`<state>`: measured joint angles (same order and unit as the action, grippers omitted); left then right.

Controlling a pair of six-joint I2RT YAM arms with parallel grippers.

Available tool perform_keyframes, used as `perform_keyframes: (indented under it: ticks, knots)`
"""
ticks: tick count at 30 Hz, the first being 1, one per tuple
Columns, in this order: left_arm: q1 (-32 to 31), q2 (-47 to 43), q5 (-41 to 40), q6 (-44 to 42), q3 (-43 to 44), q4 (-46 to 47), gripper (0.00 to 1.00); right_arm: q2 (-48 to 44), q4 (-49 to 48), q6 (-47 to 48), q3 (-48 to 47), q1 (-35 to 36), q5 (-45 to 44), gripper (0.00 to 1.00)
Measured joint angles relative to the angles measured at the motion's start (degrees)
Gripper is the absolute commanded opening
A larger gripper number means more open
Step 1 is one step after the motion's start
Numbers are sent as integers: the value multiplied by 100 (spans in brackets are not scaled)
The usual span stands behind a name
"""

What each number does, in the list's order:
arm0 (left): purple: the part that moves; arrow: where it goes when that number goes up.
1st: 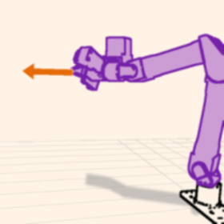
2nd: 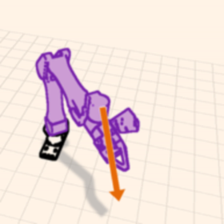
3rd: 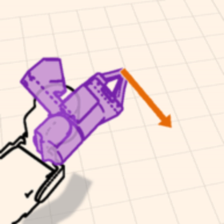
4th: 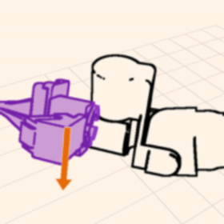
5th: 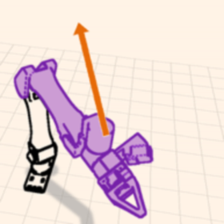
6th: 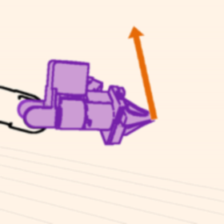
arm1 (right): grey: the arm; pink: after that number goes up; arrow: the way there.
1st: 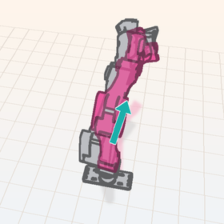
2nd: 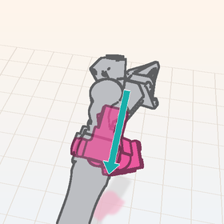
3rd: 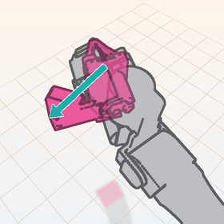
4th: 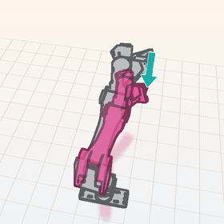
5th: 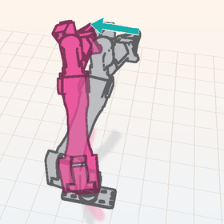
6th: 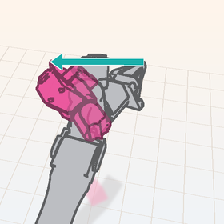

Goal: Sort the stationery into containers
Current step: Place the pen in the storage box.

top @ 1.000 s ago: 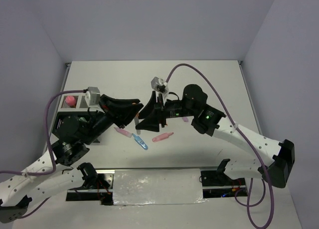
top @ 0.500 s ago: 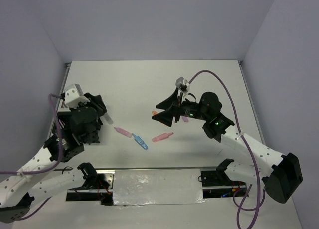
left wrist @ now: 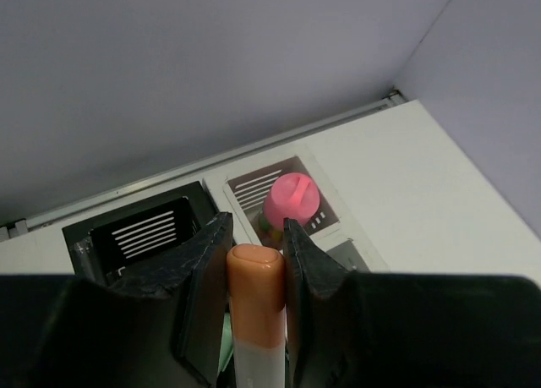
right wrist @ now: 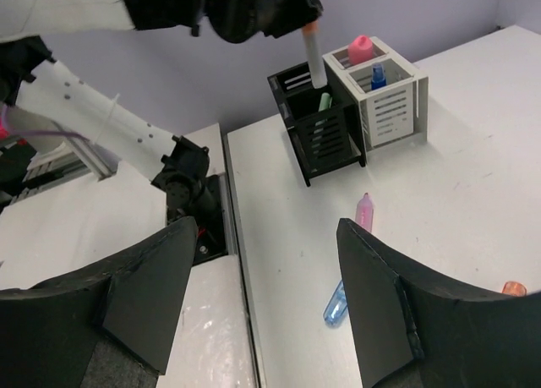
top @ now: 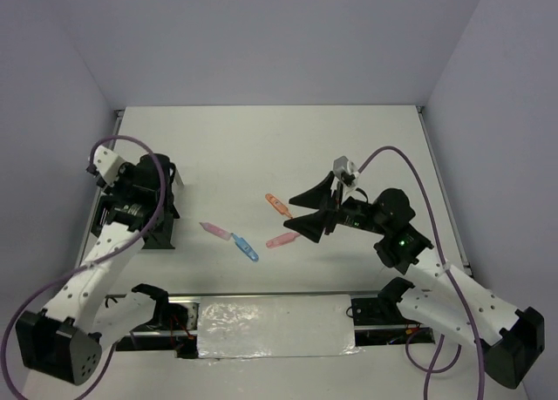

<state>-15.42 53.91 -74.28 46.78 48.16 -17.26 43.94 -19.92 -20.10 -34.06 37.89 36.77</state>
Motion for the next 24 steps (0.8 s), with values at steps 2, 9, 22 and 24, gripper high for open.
perform_keyframes:
  ticks: [2, 9, 22, 24]
  knots:
    - [94, 387, 4, 160, 7, -44, 0, -155, 33, 0, 92, 0, 0, 75]
    - [153, 647, -146, 404, 7, 13, 0, -636, 177, -4, 229, 0, 33, 75]
    - [144, 1403, -592, 3783, 691, -3058, 15, -1137, 468, 2, 271, 0, 122, 76]
    - [138, 1502, -599, 4194, 691, -3436, 19, -1143, 472, 0, 273, 0, 140, 76]
